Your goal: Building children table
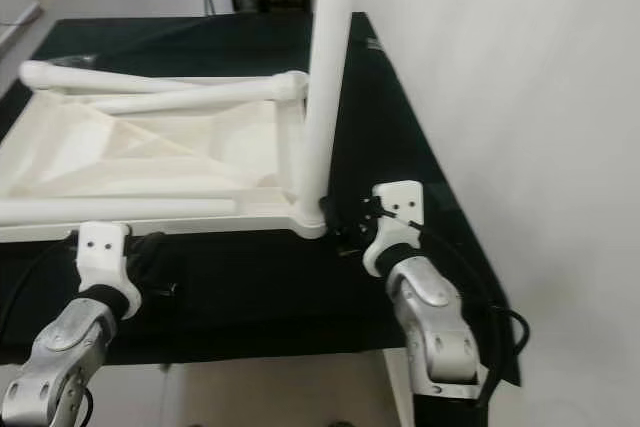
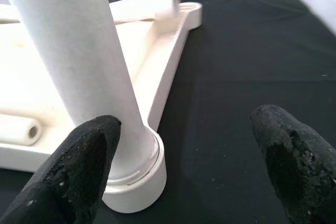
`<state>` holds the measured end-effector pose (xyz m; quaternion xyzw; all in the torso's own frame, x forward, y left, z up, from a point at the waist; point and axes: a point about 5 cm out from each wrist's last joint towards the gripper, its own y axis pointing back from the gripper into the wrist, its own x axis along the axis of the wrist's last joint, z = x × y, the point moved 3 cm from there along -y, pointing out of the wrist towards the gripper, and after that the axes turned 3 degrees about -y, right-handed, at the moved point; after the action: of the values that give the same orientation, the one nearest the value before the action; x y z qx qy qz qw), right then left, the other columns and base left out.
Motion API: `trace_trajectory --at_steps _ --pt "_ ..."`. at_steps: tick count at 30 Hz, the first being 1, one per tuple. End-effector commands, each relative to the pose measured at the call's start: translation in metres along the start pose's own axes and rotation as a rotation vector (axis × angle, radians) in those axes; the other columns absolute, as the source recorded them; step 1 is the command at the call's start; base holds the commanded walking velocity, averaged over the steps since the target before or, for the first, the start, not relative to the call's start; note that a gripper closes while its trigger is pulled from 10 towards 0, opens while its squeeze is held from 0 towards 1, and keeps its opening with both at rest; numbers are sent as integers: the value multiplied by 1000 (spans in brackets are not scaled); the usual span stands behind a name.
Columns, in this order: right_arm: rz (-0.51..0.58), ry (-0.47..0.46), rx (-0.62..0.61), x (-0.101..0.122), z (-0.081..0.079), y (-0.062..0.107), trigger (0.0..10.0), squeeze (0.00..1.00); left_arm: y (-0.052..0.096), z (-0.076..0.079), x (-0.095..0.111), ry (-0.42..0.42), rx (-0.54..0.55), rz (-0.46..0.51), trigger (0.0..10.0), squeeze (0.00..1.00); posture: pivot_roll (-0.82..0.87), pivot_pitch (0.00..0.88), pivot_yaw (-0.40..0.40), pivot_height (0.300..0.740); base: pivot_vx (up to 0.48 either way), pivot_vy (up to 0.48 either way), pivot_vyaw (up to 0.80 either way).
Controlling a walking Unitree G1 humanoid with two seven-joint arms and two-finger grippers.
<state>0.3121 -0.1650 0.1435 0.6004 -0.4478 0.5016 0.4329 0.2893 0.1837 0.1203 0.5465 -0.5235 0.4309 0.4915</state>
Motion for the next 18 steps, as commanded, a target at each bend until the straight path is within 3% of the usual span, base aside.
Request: trace_trajectory --at_steps 1,3,9,12,18 --pt "-3 -13 62 -2 -18 -6 10000 0 -2 -1 2 -52 -10 12 10000 0 20 88 -20 740 0 461 0" --pt "0 -8 61 -2 -18 -6 10000 0 -2 1 3 -61 -20 18 10000 0 20 88 -20 740 0 461 0" --pt "23 -29 20 1 -10 -6 10000 0 -12 4 31 -19 -33 147 10000 0 9 72 -21 740 0 476 0" --pt "26 -31 6 2 -8 -6 10000 0 -13 13 50 10 -86 212 10000 0 12 68 -23 740 0 480 0" --pt "26 -27 -19 2 -3 -3 10000 0 -13 21 55 20 -121 231 10000 0 11 66 -22 740 0 480 0"
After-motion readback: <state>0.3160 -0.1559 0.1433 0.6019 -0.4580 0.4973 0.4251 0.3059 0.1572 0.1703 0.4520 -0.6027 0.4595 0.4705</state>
